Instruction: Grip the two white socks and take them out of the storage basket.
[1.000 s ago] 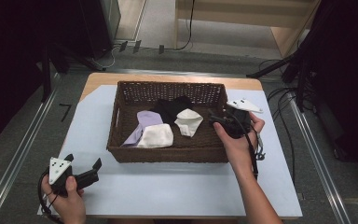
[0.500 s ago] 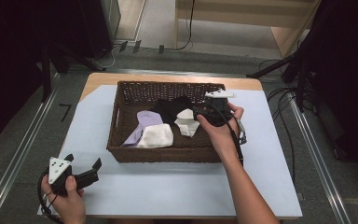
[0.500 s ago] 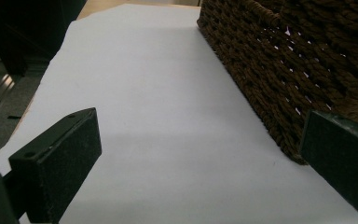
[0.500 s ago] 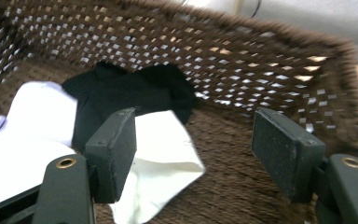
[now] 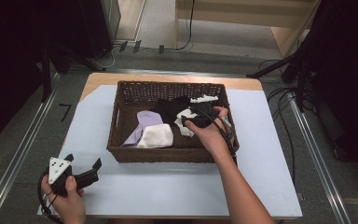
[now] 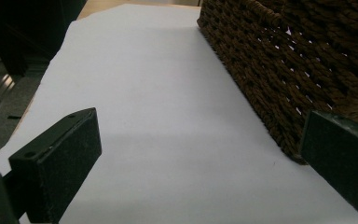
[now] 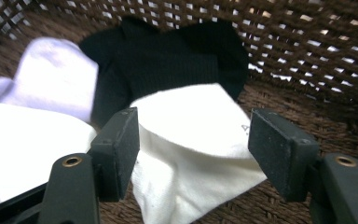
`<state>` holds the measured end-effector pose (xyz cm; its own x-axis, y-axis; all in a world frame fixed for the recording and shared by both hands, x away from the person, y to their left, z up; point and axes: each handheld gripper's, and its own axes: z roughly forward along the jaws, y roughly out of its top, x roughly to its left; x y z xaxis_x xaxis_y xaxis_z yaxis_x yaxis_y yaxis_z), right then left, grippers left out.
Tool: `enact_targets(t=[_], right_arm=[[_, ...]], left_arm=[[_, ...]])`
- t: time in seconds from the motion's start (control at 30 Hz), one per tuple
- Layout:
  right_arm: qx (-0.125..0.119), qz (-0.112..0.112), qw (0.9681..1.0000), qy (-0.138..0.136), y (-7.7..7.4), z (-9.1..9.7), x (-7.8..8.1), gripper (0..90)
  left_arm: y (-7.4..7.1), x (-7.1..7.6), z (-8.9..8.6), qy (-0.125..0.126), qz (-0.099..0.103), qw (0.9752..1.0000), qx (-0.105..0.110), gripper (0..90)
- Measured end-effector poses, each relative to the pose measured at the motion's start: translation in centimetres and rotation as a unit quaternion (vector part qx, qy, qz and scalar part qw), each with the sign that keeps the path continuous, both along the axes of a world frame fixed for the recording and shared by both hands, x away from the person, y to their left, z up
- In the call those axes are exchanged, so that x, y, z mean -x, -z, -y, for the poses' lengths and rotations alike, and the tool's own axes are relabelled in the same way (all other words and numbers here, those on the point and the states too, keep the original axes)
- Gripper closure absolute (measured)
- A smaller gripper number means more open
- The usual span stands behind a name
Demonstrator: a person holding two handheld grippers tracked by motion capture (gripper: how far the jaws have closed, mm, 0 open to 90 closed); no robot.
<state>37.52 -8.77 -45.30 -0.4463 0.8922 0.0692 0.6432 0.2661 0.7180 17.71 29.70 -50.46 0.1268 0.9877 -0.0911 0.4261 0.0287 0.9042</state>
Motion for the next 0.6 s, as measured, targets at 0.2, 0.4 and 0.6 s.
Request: enact_targets(t=[0.2,0.4,0.6], right_arm=[[0.009,-0.03,0.9995,-0.005,1.0,-0.4,-0.5,34.2],[0.045,-0.057,0.9974,-0.009,2.1,-0.9,-0.7,38.5],[0.068,-0.095,0.9931,-0.006,2.6,-0.9,-0.8,59.3]], left_arm=[[0.0,0.0,0.0,-0.001,0.0,1.0,-0.001,0.0],[0.0,0.0,0.0,0.0,0.0,1.0,0.0,0.0],[0.0,0.0,0.0,-0.001,-0.001,1.0,0.0,0.0]])
